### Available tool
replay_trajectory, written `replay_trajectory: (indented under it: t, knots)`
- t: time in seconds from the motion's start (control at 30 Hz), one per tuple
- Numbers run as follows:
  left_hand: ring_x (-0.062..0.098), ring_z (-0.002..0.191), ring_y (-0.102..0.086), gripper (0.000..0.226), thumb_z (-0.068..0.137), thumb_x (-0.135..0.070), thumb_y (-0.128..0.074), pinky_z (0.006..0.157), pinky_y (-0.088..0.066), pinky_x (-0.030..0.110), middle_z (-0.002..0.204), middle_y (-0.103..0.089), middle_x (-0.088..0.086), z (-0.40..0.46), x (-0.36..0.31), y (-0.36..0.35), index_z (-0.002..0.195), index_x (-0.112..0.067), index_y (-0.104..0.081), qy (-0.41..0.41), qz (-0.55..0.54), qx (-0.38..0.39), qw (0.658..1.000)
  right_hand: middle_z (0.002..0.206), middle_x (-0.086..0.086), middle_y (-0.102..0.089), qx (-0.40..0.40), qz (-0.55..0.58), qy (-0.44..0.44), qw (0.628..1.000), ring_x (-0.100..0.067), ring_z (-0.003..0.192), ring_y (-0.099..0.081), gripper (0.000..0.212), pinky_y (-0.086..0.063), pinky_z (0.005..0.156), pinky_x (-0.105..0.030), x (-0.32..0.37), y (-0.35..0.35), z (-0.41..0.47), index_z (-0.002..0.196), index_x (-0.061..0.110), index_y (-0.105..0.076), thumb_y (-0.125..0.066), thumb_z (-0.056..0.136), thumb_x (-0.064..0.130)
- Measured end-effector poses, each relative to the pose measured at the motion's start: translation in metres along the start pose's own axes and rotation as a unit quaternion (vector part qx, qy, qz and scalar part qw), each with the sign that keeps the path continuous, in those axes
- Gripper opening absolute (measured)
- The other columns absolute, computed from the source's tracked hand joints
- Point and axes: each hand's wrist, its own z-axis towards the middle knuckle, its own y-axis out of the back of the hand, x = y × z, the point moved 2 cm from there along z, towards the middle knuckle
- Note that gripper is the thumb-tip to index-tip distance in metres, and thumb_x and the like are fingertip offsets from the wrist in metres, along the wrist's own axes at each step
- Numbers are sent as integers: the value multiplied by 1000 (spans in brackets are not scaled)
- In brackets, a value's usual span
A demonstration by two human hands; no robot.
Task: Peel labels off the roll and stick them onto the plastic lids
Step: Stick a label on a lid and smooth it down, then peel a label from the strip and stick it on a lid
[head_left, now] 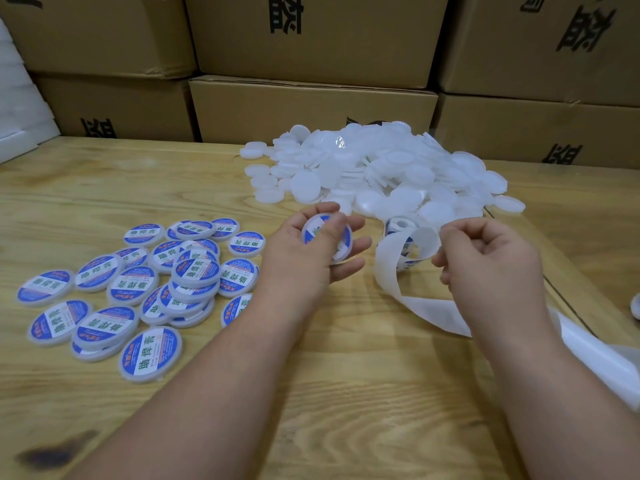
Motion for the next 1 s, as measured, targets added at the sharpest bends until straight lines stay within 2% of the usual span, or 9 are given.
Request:
replay_trajectory:
  t: [0.13,0.3,0.4,0.5,0.63,0.73,0.83,0.93,1.0]
  knots:
    - [23,78,-78,26,108,-35,-45,57,-61,28,92,-80,2,2,-9,9,107,-15,-63,-22,53,-60,997,68,19,-61,34,-48,54,997,0,52,-54,13,-41,52,-12,-7,-11,-2,102,37,-57,-65,94,30]
    - [-15,77,-61,13,99,-37,-61,59,-42,2,83,-69,-34,9,-32,44,93,-35,-72,-141,300,-181,926,82,14,-60,29,-95,82,992,-4,58,-53,29,-41,54,-15,-7,-9,0,98,40,-55,-57,90,12]
    - [-3,67,-63,14,93,-42,-69,48,-45,15,80,-68,-16,10,-48,68,106,-40,-69,-148,398,-225,877,98,6,-58,17,-128,87,988,-3,67,-52,31,-37,56,-11,-9,-5,5,93,36,-58,-54,85,7]
    - [5,72,-61,14,93,-43,-63,63,-44,28,86,-68,-16,13,-53,85,101,-35,-71,-115,500,-254,820,112,7,-51,28,-162,109,980,6,77,-53,37,-37,63,-2,-11,-5,6,103,41,-58,-55,88,6]
    - [10,68,-59,17,95,-39,-61,59,-42,30,72,-65,-13,15,-50,93,94,-28,-74,-47,550,-258,792,123,16,-46,61,-213,130,966,-8,109,-51,42,-43,89,-25,-17,-9,7,128,42,-58,-66,92,22]
    - [26,85,-65,18,94,-38,-62,76,-54,43,90,-72,-2,15,-52,91,91,-27,-76,-68,576,-260,772,102,24,-60,41,-210,120,969,3,96,-57,20,-44,79,-14,-20,-10,9,107,38,-69,-70,91,28]
    - [27,114,-57,17,95,-35,-62,96,-48,47,114,-67,-2,12,-54,77,96,-27,-77,-154,565,-252,770,81,30,-67,5,-176,77,981,10,80,-60,13,-41,63,-10,-20,-8,10,78,36,-68,-70,88,28]
    - [20,114,-56,11,95,-32,-64,96,-44,38,108,-64,-10,6,-45,53,98,-27,-75,-220,539,-179,793,74,27,-68,-9,-108,37,993,5,61,-62,11,-40,52,-8,-19,-9,10,79,31,-66,-68,89,29]
    - [15,112,-57,9,94,-28,-67,97,-42,32,107,-65,-12,2,-34,37,100,-28,-74,-234,538,-111,802,67,17,-69,4,-71,7,997,-2,47,-58,5,-43,53,-21,-20,-9,10,85,31,-65,-65,90,30]
